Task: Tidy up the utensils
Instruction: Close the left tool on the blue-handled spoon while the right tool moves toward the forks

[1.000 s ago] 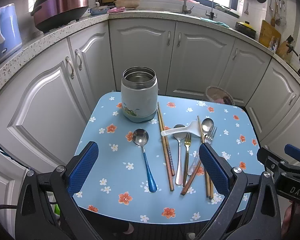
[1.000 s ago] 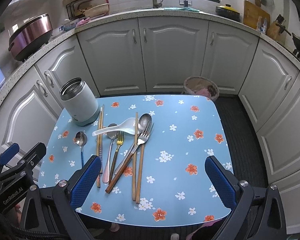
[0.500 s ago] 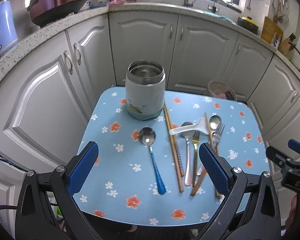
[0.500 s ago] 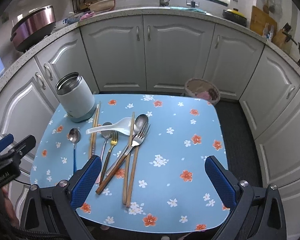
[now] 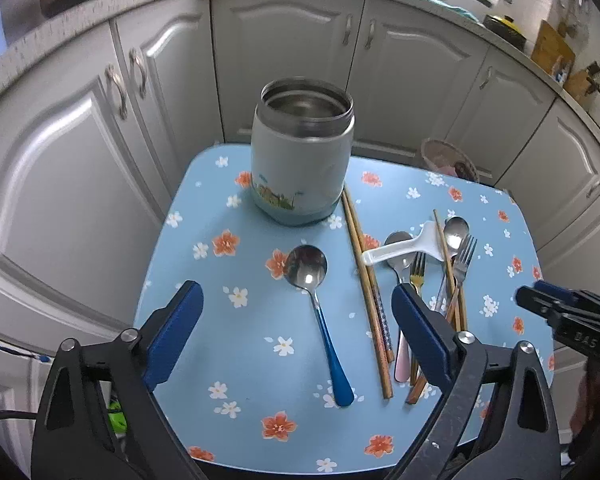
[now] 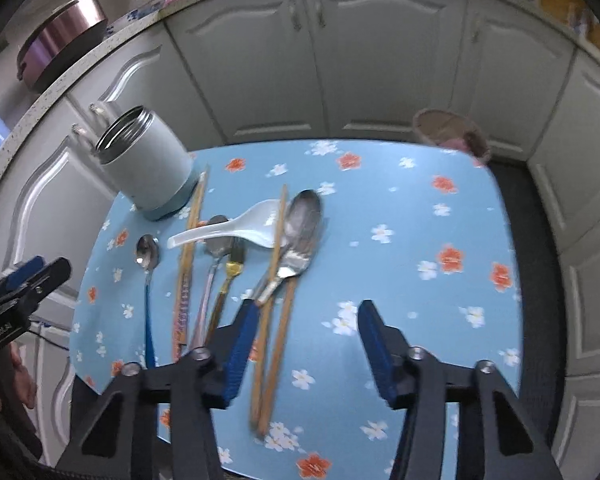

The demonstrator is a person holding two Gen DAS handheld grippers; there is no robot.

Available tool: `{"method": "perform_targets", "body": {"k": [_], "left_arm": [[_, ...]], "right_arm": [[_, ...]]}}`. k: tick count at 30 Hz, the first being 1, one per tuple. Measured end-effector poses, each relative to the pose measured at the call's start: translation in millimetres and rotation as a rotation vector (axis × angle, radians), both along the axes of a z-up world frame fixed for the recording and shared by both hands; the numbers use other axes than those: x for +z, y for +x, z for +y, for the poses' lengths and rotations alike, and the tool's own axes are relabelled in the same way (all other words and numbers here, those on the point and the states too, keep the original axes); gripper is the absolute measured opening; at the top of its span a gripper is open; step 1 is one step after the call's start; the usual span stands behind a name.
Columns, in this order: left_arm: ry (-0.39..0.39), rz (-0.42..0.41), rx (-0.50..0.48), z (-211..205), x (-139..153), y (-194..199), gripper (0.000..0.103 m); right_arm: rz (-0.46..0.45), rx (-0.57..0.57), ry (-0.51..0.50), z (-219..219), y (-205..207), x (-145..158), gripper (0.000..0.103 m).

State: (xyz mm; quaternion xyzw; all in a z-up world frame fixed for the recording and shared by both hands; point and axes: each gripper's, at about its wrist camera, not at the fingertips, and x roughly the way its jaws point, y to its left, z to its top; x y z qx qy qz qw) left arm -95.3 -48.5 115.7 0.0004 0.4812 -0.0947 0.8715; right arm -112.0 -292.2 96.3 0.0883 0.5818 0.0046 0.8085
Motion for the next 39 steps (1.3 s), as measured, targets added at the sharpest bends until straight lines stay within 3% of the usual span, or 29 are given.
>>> {"method": "perform_targets", "body": {"k": [5,10,14,16,18,20,28,36,39], "left_arm": [[0.012,0.027,0.017,2.4,-9.4,8.4,0.089],[-0.015,0.074,0.056,12.6,-20.4,19.3,0.089],[-0.041,0.112,0.081,18.1,-26.4,27.0,0.083],[-0.032,0.118,0.081,17.2,-29.1,28.7,0.082],[-0.025,0.120,0.080,15.8,-31.3,28.8,0.081],[-0.020,0.128,0.074,12.3,-34.3,29.0,0.081],[0.009,0.130,0.041,-1.6,-38.5,27.2,0.080],[-0.010,0.157,0.072,5.7,-45.7,32.0,0.080],[-0.027,0.174,0.081,4.0,-50.8,36.4,0.073]], "right_arm": [[0.030,0.035,0.066,8.4,33.7,-21.0,0.040],[0.066,0.062,0.055,15.9,61.6,-42.8,0.039],[0.099,0.057,0.105,12.2,73.8,-50.1,0.040],[0.100,0.053,0.110,10.5,75.5,-51.3,0.051],[0.097,0.061,0.113,9.9,75.6,-51.4,0.054],[0.102,0.078,0.125,10.7,75.5,-52.6,0.053],[0.115,0.079,0.143,7.9,83.4,-58.0,0.033],[0.123,0.040,0.158,5.3,83.4,-60.3,0.032],[0.121,-0.012,0.178,-8.2,78.4,-54.8,0.035]]}}
